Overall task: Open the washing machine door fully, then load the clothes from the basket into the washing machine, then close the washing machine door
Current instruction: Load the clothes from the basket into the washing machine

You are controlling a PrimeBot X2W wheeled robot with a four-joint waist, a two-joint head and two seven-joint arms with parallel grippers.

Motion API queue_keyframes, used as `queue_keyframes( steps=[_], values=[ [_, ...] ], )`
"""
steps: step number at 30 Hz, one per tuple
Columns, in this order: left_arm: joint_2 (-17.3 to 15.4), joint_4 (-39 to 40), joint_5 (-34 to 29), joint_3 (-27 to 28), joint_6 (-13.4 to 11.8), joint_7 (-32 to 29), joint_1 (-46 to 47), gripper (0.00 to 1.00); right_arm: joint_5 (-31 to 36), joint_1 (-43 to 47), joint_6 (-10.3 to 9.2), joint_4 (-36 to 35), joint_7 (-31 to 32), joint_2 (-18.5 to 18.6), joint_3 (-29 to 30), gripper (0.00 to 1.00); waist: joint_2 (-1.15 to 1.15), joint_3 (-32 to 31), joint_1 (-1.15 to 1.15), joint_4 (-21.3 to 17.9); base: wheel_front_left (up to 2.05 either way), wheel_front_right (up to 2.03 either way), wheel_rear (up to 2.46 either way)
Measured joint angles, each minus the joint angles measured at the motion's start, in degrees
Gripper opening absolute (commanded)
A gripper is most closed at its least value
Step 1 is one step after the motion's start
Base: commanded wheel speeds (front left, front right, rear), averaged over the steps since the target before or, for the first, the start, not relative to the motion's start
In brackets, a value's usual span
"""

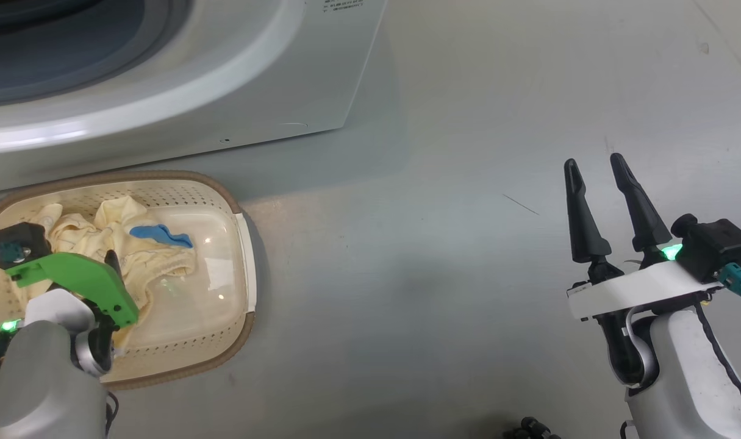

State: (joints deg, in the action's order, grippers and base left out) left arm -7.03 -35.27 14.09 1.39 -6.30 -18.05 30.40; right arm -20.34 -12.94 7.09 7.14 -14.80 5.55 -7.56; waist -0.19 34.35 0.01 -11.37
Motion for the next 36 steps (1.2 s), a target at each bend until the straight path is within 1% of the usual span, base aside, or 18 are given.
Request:
queue_keyframes(
  steps=[7,13,15,16,19,27,36],
  values=[
    [-0.2,-3.1,-1.3,1.8,-0.4,-3.1,5.0,1.00,-0.4,-0.6,0.00,0.1,0.0,0.1,-0.1,1.00,0.00,2.0,0.00,-0.6,0.00,0.00,0.00],
    [-0.6,-5.5,-2.6,3.5,-0.4,-4.2,8.4,1.00,-0.4,-0.7,0.00,0.1,0.0,0.1,0.1,1.00,0.00,3.9,0.00,-1.0,0.00,0.00,0.00],
    [-0.5,-6.6,-3.0,5.0,-0.5,-4.4,9.1,1.00,-0.4,-0.9,0.00,0.1,0.0,0.2,0.3,1.00,0.00,4.4,-0.01,-1.0,0.00,0.00,0.00],
    [-0.6,-7.9,-3.5,7.1,-0.5,-4.7,9.8,1.00,-0.4,-1.2,0.00,0.1,0.0,0.5,0.4,1.00,0.00,5.0,-0.01,-1.0,0.00,0.00,0.00],
    [-0.5,-9.2,-3.6,9.8,-0.5,-5.1,11.1,1.00,-0.4,-1.8,0.00,-0.1,0.0,0.9,0.4,1.00,0.00,6.0,0.00,-1.0,0.00,0.00,0.00],
    [0.8,-11.7,-4.3,15.0,-0.5,-4.3,14.4,1.00,-0.4,-3.0,0.00,-0.5,0.0,1.5,0.4,1.00,0.00,8.4,0.00,-0.8,0.00,0.00,0.00],
    [0.3,-13.5,-8.8,19.5,-0.5,-2.0,17.8,1.00,-0.4,-4.0,0.00,-0.6,0.0,1.5,0.1,1.00,0.00,11.3,0.00,-1.3,0.00,0.00,0.00]
  ],
)
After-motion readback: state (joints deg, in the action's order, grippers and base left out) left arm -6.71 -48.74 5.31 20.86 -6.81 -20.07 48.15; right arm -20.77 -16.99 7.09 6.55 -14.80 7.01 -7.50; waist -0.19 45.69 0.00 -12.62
